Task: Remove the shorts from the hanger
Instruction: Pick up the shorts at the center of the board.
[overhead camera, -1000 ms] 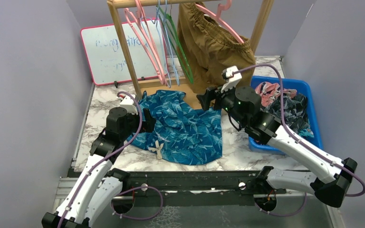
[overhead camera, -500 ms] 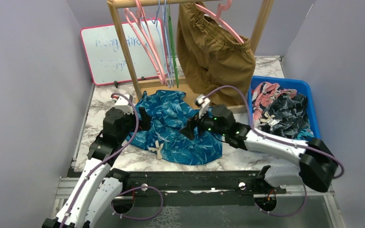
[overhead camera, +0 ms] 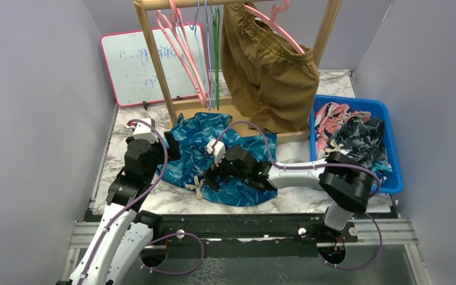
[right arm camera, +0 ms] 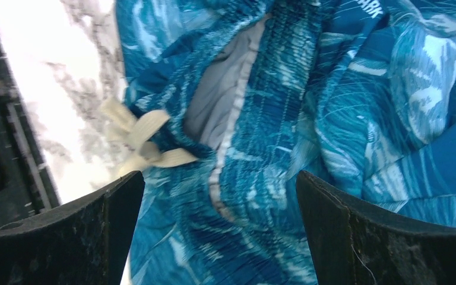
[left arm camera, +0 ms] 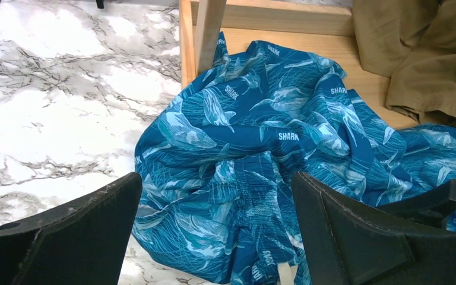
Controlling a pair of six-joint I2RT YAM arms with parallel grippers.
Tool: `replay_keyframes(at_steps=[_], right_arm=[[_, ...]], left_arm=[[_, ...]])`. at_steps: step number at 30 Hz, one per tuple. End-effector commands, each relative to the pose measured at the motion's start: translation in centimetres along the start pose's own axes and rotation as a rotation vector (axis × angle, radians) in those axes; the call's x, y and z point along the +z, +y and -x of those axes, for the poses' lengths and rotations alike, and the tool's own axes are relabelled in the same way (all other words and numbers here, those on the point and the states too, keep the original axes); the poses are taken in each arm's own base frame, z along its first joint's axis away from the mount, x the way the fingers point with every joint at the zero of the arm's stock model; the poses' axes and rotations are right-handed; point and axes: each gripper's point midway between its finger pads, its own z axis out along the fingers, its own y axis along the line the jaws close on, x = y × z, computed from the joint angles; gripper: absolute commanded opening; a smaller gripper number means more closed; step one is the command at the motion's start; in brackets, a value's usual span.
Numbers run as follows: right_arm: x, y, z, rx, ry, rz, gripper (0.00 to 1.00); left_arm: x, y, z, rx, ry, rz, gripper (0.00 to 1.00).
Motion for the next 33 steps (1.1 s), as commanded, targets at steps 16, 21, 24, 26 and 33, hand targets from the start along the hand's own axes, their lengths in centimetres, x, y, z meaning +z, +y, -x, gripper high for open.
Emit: replay_keyframes(at_steps=[16,21,24,26,33], right_arm=[[1.3,-3.4,-10.5,0.031,0.368,-0.206,0.23],[-1.3,-2.3,-4.1,0.041,0.147,-0.155,0.09],[-4.2,0.1,0.6,0.043,-0.040,-0.023,0.03],[-6.8,1.8,4.0,0.045,-0.172,0.067,0.01],[-16.6,4.1,12.2,0.036,-0.492,0.175,0.01]], left_arm=[[-0.1,0.4,0.4,-0.014,-0.012,0.019,0.99],[0.0,0.3,0.3,-0.011,-0.007,0.014,0.99],[0.0,0.3,0.3,-0.011,-0.008,0.014,0.99],[0.0,0.3,0.3,-0.011,-0.008,0.015,0.99],[-0.3,0.5,0.7,-0.015,-0.024,0.019,0.99]])
